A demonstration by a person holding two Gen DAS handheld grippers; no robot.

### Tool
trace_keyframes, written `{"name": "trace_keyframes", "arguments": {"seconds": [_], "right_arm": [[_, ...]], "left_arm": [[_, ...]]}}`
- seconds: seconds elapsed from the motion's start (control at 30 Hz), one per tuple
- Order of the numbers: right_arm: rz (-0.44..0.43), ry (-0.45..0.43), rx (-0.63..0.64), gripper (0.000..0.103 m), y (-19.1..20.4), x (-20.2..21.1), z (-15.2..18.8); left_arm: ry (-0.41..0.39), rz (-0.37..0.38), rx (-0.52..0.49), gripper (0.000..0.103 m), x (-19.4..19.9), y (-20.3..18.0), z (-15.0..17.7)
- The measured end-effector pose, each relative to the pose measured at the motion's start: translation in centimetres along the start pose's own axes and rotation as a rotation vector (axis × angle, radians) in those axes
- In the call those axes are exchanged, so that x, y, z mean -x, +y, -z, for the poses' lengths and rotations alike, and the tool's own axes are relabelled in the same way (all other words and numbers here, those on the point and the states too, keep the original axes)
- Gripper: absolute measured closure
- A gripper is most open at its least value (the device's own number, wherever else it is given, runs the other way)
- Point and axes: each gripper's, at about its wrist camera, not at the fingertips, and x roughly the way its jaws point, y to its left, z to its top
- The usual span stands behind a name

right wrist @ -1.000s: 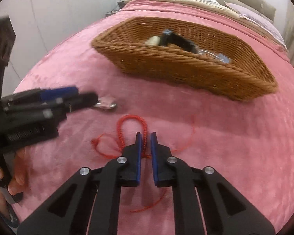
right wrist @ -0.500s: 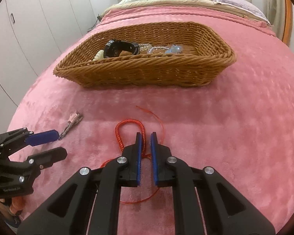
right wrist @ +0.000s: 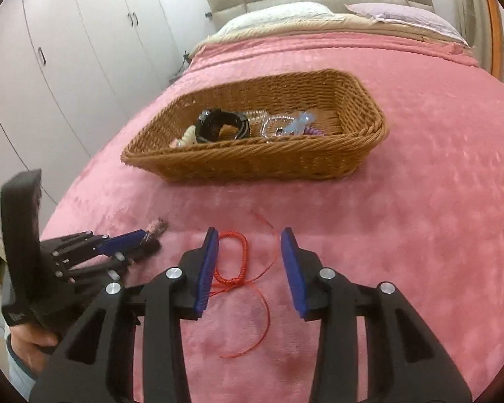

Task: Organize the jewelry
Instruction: 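Grasp pink-star silver clip with left tool while right tool grasps red cord, then carry star clip and red cord into the basket and open both tools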

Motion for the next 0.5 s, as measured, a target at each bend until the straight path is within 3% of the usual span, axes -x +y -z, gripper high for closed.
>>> {"name": "trace_keyframes", "arguments": {"seconds": [0.13,0.4,0.47,0.5], "right_arm": [[0.005,0.074,0.043,0.067,1.0,-2.3,0.2],[0.071,0.134,0.131,0.068,3.2,-4.8,0.4],[0.104,0.12,0.162,0.085,3.7,-4.6,0.7],[0.113,0.115,0.172,0.089,3.9,-4.5,0.9]], "left_arm": [[-0.021,0.038,0.049,0.092,0.5,0.9,0.1],[-0.028,0.039,0.037,0.092,0.6,0.6,0.0],[-0.033,0.04,0.033,0.092,0.7,0.6,0.0],[-0.038,0.041,0.03,0.092,0.8,0.5,0.0]]}}
